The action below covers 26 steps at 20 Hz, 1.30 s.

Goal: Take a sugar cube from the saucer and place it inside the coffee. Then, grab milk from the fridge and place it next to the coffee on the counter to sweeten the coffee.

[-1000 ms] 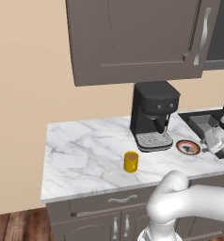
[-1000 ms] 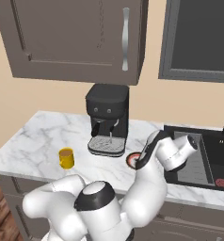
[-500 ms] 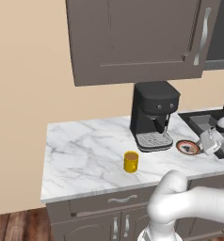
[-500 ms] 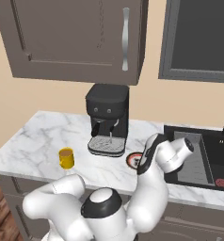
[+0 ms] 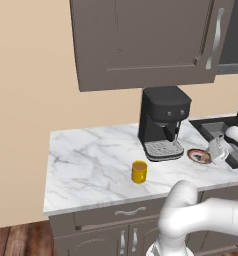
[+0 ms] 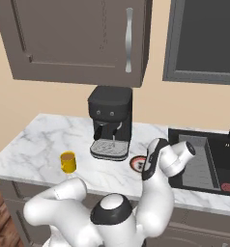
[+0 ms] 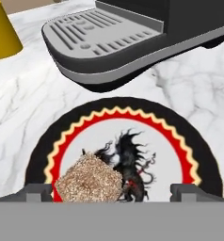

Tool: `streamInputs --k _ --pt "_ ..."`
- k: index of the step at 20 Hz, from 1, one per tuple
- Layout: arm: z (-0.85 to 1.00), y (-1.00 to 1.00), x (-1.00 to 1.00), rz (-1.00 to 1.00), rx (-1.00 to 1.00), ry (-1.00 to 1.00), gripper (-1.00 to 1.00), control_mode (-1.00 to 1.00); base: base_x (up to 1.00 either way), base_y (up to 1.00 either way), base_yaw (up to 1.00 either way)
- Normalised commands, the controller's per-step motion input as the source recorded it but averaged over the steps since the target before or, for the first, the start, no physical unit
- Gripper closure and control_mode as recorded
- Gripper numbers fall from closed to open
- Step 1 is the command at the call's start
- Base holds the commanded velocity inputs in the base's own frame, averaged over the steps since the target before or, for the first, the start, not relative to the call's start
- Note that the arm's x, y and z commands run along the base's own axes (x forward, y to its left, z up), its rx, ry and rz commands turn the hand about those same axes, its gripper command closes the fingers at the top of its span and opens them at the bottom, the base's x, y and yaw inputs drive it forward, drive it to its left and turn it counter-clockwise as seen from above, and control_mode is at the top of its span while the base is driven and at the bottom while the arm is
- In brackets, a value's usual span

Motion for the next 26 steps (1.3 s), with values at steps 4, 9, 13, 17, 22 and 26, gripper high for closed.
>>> streamInputs --k 4,9,13,17,22,26 --pt "-0.13 0.0 0.17 0.0 0.0 0.0 -1.0 -1.0 0.0 0.0 0.0" --pt "-0.15 0.0 0.01 0.0 0.0 0.0 1.0 -1.0 0.0 0.0 0.0" --pt "-0.02 0.0 0.04 0.0 0.0 0.0 1.0 -1.0 0.0 0.0 0.0" --pt "0.0 0.0 -0.02 0.0 0.0 0.0 1.0 -1.0 0.0 0.0 0.0" --pt "0.2 0.13 -0.44 0.0 0.0 -0.11 1.0 -1.0 0.0 0.0 0.0" --pt "0.73 0.44 -0.64 0.0 -0.01 -0.19 1.0 -1.0 0.0 0.0 0.0"
